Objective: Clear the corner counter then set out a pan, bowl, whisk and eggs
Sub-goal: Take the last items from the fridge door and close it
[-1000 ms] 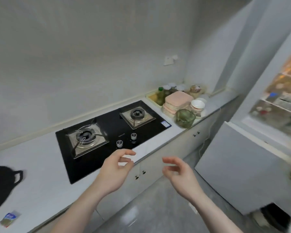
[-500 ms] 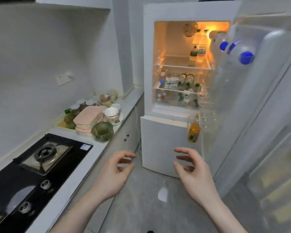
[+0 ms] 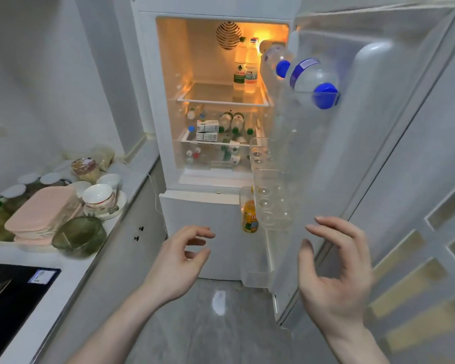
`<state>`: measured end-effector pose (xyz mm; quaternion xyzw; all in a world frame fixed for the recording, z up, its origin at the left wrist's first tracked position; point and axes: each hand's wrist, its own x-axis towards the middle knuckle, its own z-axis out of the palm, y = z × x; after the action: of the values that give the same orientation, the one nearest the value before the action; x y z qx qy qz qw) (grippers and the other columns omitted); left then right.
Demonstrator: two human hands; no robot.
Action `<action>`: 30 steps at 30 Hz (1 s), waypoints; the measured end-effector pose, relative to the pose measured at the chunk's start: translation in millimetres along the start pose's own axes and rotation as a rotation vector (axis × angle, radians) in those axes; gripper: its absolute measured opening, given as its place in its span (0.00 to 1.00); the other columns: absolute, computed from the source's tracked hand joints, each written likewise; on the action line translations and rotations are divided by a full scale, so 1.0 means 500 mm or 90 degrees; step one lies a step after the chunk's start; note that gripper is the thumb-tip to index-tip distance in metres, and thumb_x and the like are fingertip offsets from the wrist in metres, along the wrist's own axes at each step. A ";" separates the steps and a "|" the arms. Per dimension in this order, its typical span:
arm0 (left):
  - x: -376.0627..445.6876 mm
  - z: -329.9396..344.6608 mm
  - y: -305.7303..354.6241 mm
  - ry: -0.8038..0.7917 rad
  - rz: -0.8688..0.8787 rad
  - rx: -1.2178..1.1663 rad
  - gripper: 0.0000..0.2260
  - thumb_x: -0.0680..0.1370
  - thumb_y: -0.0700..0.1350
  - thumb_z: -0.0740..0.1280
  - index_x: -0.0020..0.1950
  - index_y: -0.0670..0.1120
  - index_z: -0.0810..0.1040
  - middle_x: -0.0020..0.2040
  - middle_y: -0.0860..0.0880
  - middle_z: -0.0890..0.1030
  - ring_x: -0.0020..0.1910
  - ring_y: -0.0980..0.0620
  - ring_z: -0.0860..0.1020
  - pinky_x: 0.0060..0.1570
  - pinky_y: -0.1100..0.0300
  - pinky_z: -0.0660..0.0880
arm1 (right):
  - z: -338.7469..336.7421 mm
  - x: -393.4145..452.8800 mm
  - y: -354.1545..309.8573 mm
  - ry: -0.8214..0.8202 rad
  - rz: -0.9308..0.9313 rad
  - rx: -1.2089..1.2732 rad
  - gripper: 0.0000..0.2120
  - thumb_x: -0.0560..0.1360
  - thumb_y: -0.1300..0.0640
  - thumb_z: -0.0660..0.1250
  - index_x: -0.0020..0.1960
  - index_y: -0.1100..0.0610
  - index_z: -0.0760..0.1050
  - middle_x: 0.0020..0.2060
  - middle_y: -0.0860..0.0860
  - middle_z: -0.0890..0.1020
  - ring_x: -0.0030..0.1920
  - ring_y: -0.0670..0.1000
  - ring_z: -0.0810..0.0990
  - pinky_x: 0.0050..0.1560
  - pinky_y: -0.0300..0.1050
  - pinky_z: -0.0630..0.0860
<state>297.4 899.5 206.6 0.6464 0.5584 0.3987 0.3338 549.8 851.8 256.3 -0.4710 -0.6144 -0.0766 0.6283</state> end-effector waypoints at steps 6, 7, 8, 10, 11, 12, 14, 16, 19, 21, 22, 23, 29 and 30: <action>0.063 0.048 0.041 -0.037 0.025 0.008 0.12 0.79 0.41 0.69 0.54 0.59 0.81 0.60 0.66 0.79 0.58 0.63 0.79 0.48 0.66 0.77 | -0.040 0.026 0.018 0.127 -0.045 -0.033 0.11 0.71 0.70 0.70 0.50 0.59 0.77 0.52 0.60 0.76 0.53 0.55 0.77 0.53 0.48 0.73; 0.070 0.056 0.052 -0.039 0.030 0.005 0.12 0.79 0.41 0.69 0.54 0.59 0.81 0.60 0.66 0.79 0.58 0.63 0.79 0.48 0.66 0.77 | -0.055 0.039 0.025 0.157 -0.045 -0.046 0.11 0.71 0.70 0.70 0.51 0.61 0.76 0.53 0.61 0.75 0.54 0.54 0.76 0.54 0.48 0.72; 0.073 0.060 0.056 -0.039 0.033 0.002 0.12 0.79 0.41 0.69 0.54 0.59 0.81 0.60 0.66 0.79 0.58 0.63 0.79 0.48 0.67 0.77 | -0.063 0.048 0.030 0.175 -0.042 -0.059 0.11 0.71 0.70 0.70 0.52 0.62 0.76 0.55 0.61 0.73 0.56 0.55 0.75 0.56 0.49 0.72; 0.076 0.072 0.068 -0.031 0.036 0.002 0.12 0.79 0.41 0.69 0.54 0.59 0.81 0.60 0.66 0.79 0.58 0.63 0.79 0.47 0.68 0.77 | -0.076 0.068 0.044 0.184 -0.045 -0.077 0.12 0.71 0.71 0.70 0.54 0.64 0.76 0.58 0.59 0.71 0.59 0.59 0.73 0.62 0.50 0.71; 0.074 0.077 0.071 -0.025 0.033 0.001 0.12 0.79 0.41 0.69 0.54 0.59 0.81 0.60 0.65 0.79 0.58 0.63 0.79 0.47 0.68 0.77 | -0.078 0.075 0.050 0.172 -0.054 -0.083 0.13 0.70 0.71 0.70 0.54 0.64 0.76 0.60 0.57 0.70 0.60 0.62 0.72 0.63 0.51 0.71; 0.070 0.082 0.072 -0.020 0.028 0.000 0.12 0.79 0.41 0.69 0.54 0.59 0.81 0.60 0.65 0.79 0.58 0.63 0.79 0.47 0.68 0.77 | -0.078 0.080 0.053 0.158 -0.062 -0.087 0.13 0.70 0.71 0.70 0.54 0.64 0.77 0.61 0.54 0.69 0.60 0.66 0.72 0.64 0.53 0.71; 0.055 0.090 0.076 -0.008 0.011 -0.003 0.11 0.79 0.41 0.69 0.54 0.58 0.81 0.60 0.65 0.79 0.58 0.62 0.79 0.47 0.68 0.77 | -0.079 0.082 0.059 0.137 -0.069 -0.093 0.12 0.71 0.71 0.70 0.53 0.61 0.78 0.63 0.52 0.69 0.58 0.71 0.72 0.63 0.54 0.71; 0.037 0.097 0.074 0.006 -0.007 -0.013 0.11 0.79 0.41 0.69 0.54 0.58 0.81 0.60 0.65 0.80 0.58 0.61 0.80 0.47 0.66 0.77 | -0.085 0.084 0.068 0.128 -0.080 -0.085 0.13 0.72 0.72 0.69 0.51 0.58 0.79 0.60 0.52 0.72 0.57 0.70 0.72 0.62 0.53 0.71; 0.010 0.100 0.072 0.035 -0.039 -0.008 0.11 0.79 0.40 0.69 0.53 0.58 0.81 0.60 0.64 0.80 0.57 0.61 0.80 0.47 0.65 0.76 | -0.089 0.080 0.080 0.088 -0.107 -0.068 0.16 0.70 0.73 0.68 0.49 0.55 0.81 0.58 0.54 0.73 0.56 0.65 0.71 0.56 0.56 0.73; -0.013 0.101 0.071 0.058 -0.054 -0.005 0.12 0.79 0.40 0.69 0.53 0.57 0.81 0.60 0.64 0.80 0.57 0.61 0.79 0.47 0.67 0.76 | -0.085 0.070 0.080 0.042 -0.125 -0.039 0.18 0.69 0.74 0.68 0.47 0.53 0.82 0.58 0.54 0.74 0.56 0.63 0.71 0.57 0.56 0.72; -0.024 0.101 0.073 0.069 -0.059 -0.007 0.12 0.79 0.39 0.70 0.53 0.57 0.81 0.60 0.64 0.80 0.57 0.61 0.79 0.47 0.68 0.77 | -0.081 0.064 0.076 0.022 -0.140 -0.025 0.18 0.68 0.75 0.68 0.46 0.53 0.83 0.58 0.54 0.74 0.56 0.62 0.71 0.60 0.53 0.71; -0.036 0.101 0.075 0.083 -0.059 -0.006 0.12 0.79 0.39 0.70 0.53 0.57 0.81 0.60 0.65 0.80 0.57 0.61 0.79 0.47 0.69 0.77 | -0.077 0.058 0.073 0.002 -0.155 -0.006 0.18 0.67 0.75 0.68 0.45 0.54 0.84 0.58 0.55 0.75 0.57 0.61 0.71 0.63 0.50 0.69; -0.100 0.063 0.074 0.139 -0.088 0.026 0.12 0.78 0.39 0.70 0.53 0.56 0.81 0.58 0.63 0.80 0.56 0.63 0.79 0.47 0.71 0.75 | -0.022 0.034 0.052 -0.075 -0.210 0.162 0.22 0.69 0.76 0.66 0.44 0.49 0.84 0.60 0.51 0.74 0.61 0.56 0.74 0.64 0.66 0.71; -0.111 0.047 0.070 0.160 -0.093 0.032 0.12 0.78 0.39 0.70 0.53 0.57 0.81 0.58 0.64 0.80 0.56 0.63 0.79 0.47 0.71 0.76 | -0.005 0.033 0.043 -0.080 -0.210 0.194 0.22 0.69 0.76 0.66 0.43 0.49 0.84 0.60 0.50 0.74 0.60 0.56 0.74 0.63 0.69 0.71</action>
<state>330.8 839.4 218.7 0.5571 0.6514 0.4370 0.2727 570.0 869.8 259.9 -0.2677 -0.7253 -0.0551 0.6318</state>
